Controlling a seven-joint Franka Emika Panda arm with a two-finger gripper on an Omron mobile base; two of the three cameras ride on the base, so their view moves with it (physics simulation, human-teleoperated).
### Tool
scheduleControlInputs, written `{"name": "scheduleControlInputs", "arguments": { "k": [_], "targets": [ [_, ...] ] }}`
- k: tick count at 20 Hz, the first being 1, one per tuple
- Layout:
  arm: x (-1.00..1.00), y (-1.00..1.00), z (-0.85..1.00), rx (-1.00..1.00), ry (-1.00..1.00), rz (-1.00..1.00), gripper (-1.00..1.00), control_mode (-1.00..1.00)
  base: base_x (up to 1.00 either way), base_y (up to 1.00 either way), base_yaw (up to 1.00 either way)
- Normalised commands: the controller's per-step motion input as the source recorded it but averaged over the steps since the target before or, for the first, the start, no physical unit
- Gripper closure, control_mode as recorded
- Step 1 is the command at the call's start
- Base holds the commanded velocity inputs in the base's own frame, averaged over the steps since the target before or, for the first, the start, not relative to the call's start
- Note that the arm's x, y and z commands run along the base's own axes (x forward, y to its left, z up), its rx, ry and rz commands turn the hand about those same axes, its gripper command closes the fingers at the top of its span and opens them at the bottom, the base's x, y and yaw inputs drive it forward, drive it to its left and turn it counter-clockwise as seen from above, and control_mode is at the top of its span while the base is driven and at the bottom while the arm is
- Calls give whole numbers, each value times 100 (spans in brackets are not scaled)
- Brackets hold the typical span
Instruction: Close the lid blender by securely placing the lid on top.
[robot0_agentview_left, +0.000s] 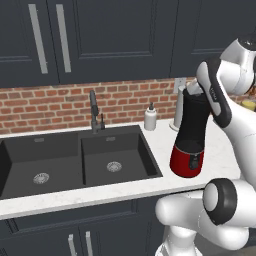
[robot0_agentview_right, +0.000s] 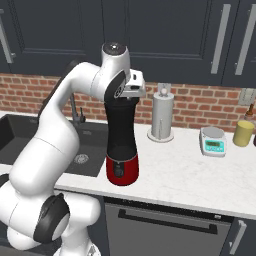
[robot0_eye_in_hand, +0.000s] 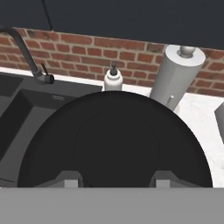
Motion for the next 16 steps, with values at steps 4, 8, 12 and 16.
{"name": "scheduleControlInputs", "arguments": {
  "k": [4,8,12,16],
  "targets": [
    [0,0,0,0,0,-4,100,-100,0,0,0],
    [0,0,-1,0,0,-4,100,-100,0,0,0],
    [0,0,-3,0,0,-1,100,-100,0,0,0],
    [0,0,-5,0,0,-1,-100,-100,0,0,0]
  ]
}}
